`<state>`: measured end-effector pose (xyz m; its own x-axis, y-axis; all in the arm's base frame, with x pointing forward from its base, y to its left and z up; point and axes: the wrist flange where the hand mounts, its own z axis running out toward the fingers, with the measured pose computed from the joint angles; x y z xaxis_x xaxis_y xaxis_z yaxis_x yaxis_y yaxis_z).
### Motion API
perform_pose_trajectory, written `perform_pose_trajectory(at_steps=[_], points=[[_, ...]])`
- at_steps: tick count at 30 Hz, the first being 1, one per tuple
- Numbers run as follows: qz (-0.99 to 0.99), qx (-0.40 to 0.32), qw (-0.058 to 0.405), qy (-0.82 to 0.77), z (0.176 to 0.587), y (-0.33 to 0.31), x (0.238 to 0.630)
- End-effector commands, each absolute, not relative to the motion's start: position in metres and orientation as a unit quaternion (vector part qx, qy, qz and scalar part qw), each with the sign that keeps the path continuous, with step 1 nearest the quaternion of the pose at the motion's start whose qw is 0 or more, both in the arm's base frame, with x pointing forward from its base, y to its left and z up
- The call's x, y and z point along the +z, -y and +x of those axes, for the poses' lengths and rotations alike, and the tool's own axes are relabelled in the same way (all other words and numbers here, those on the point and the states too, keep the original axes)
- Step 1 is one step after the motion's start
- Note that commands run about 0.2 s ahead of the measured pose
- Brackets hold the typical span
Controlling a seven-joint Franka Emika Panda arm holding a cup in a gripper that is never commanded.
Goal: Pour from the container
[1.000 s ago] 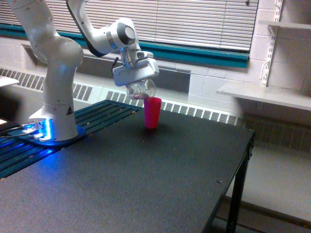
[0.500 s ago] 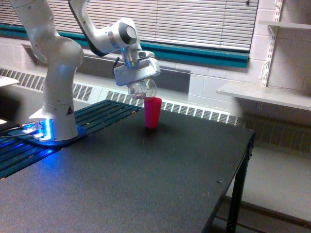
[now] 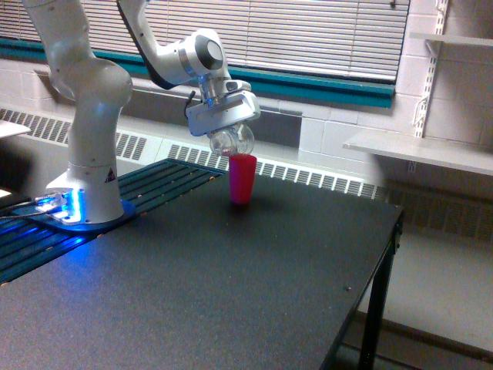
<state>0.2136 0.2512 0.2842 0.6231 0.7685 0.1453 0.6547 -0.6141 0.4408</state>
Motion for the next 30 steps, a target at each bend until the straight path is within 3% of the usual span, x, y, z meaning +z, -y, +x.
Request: perform_pose_trajectory(at_steps=[1, 30], points=[[0.874, 0.159, 0.18, -0.422, 0.212, -0.258, 0.282], [0.863, 0.17, 0.193, -0.435, 0.226, -0.271, 0.285]])
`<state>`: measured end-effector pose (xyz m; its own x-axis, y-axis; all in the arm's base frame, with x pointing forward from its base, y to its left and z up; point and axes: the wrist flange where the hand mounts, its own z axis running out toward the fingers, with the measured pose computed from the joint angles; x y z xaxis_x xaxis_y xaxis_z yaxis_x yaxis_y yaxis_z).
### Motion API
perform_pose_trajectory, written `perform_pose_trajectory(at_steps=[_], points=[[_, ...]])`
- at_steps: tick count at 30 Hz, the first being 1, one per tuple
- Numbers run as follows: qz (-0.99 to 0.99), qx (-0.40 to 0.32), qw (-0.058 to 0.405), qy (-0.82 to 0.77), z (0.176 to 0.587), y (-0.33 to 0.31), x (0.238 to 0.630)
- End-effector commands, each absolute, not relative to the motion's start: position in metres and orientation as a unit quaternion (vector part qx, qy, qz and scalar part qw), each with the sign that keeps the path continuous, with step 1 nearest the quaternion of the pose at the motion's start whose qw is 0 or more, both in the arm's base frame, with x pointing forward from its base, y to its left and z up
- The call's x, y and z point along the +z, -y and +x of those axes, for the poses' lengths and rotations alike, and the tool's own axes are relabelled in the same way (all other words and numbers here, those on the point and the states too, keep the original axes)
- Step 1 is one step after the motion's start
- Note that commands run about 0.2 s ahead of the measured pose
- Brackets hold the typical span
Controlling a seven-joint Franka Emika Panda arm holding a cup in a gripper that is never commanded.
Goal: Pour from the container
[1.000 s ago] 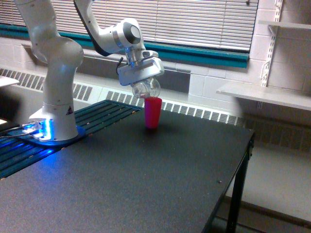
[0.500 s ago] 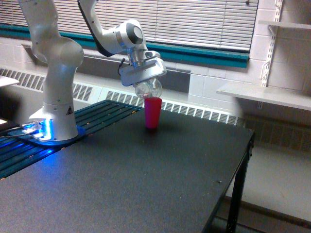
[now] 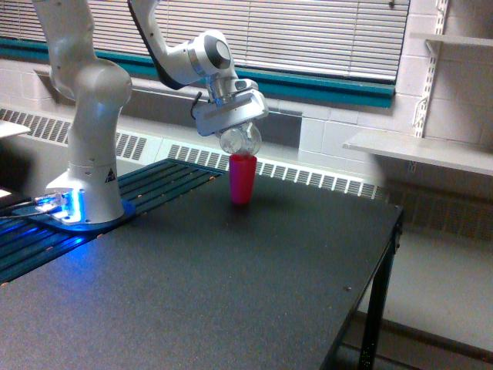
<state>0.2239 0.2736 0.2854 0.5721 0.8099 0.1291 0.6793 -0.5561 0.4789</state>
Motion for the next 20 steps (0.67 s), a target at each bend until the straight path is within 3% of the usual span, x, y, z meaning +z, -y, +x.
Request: perform_pose_trajectory(at_steps=[1, 20], points=[[0.864, 0.17, 0.193, -0.434, 0.2271, -0.271, 0.2858], [0.872, 0.18, 0.181, -0.418, 0.2312, -0.2672, 0.2908]])
